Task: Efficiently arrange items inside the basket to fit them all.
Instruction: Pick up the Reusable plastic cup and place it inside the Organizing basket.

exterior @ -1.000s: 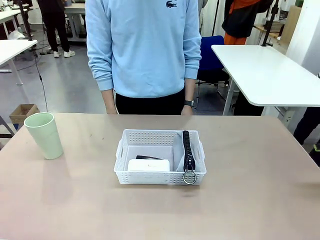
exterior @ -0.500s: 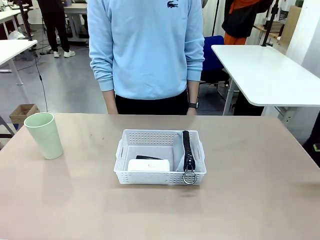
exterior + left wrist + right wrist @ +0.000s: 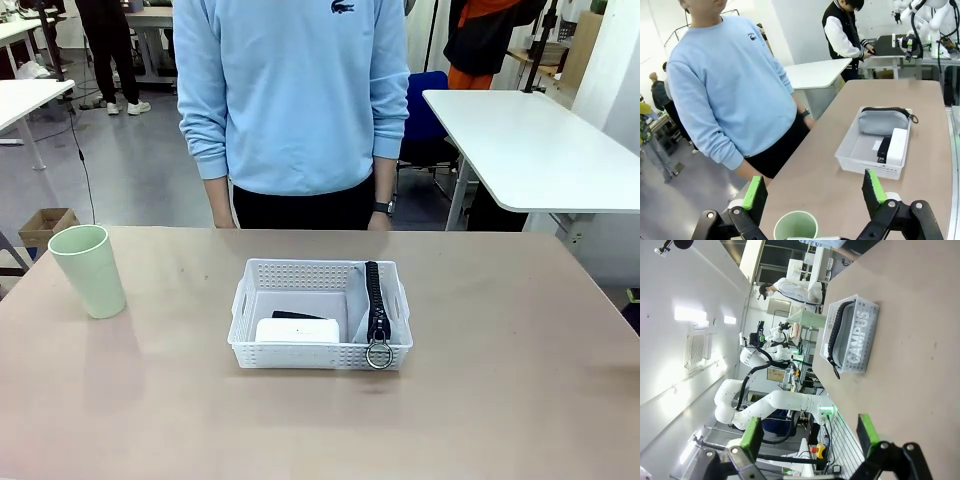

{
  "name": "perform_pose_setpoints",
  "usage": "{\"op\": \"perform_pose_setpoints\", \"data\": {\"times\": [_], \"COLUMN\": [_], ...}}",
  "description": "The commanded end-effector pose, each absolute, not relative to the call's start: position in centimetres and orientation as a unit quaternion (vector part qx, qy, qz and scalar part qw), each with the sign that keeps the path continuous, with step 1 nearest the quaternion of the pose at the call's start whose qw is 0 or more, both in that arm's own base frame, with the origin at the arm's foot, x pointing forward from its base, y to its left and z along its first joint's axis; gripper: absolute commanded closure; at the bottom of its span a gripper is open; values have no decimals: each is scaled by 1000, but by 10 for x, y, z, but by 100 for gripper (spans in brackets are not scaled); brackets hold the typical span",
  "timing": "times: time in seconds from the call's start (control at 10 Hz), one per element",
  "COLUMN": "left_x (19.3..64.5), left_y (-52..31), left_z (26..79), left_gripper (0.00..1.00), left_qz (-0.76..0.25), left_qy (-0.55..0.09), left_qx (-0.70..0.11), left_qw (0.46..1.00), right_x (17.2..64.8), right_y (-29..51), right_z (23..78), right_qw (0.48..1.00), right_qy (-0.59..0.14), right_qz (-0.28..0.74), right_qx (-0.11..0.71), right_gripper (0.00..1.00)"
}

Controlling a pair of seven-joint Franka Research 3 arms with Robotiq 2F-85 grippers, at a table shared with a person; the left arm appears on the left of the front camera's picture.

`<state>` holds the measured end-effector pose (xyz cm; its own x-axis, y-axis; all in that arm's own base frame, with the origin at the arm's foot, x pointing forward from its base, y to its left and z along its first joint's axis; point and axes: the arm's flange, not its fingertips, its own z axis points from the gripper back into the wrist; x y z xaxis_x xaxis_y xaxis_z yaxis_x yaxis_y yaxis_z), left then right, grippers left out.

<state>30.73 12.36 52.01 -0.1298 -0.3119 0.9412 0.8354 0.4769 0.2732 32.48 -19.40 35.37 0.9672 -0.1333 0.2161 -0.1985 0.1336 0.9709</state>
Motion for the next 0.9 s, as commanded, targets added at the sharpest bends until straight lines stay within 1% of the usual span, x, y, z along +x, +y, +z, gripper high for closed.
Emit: {"op": "perform_pose_setpoints", "data": {"times": [0.0,0.1,0.2,0.4,0.6,0.8], "left_x": [302,307,307,317,324,322], "left_y": [124,124,126,142,172,197], "left_z": [523,520,522,498,469,441], "left_gripper": [0,0,0,0,0,0], "left_qz": [-462,-461,-467,-474,-456,-448], "left_qy": [-586,-593,-594,-581,-575,-556], "left_qx": [-228,-221,-242,-263,-267,-261], "left_qw": [625,622,609,607,625,650], "right_x": [322,322,322,322,322,322], "right_y": [-195,-195,-195,-195,-195,-195], "right_z": [356,356,356,356,356,356], "right_qw": [748,748,748,748,748,748], "right_qy": [-120,-120,-120,-120,-120,-120], "right_qz": [19,19,19,19,19,19], "right_qx": [653,653,653,653,653,653], "right_gripper": [0,0,0,0,0,0]}}
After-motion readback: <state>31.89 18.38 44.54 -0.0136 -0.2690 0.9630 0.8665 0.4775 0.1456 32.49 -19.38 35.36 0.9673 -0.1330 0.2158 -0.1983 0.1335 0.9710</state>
